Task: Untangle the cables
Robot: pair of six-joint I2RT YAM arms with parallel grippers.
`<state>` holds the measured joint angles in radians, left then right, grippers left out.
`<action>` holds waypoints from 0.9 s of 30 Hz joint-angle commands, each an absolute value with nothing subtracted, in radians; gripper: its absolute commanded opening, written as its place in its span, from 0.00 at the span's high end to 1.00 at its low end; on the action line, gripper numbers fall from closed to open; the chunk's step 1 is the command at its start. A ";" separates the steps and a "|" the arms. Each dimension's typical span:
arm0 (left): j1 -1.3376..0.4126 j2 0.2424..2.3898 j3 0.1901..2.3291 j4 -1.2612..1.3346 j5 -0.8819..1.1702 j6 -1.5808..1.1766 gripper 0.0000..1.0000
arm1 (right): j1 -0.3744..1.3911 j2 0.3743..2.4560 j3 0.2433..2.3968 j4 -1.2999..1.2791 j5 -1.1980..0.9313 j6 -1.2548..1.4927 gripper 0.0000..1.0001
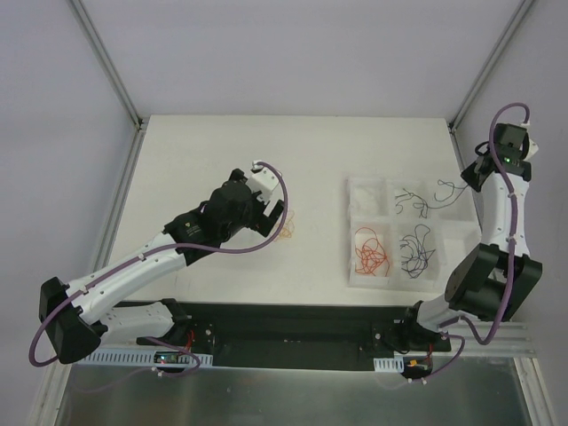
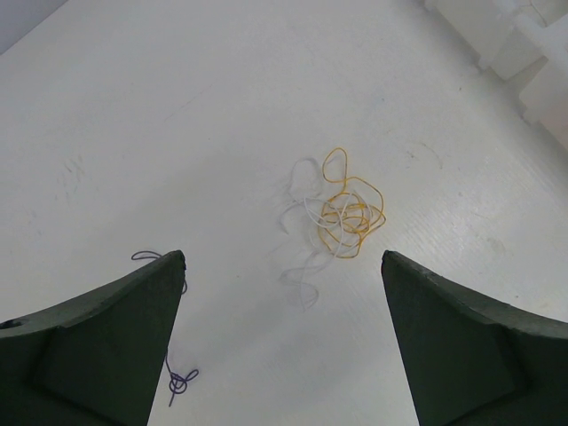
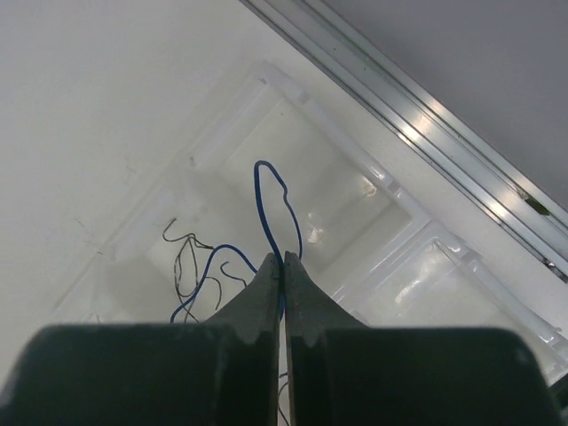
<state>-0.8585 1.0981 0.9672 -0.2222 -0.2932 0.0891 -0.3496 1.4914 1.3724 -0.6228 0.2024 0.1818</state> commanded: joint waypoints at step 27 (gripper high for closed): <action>-0.867 1.069 0.969 -0.192 -0.291 0.087 0.08 | -0.394 1.555 1.318 -0.514 0.233 0.163 0.99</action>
<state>-0.8585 1.0969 0.9668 -0.2218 -0.2974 0.0929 -0.3870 1.5017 1.3407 -0.5602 0.1883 0.1871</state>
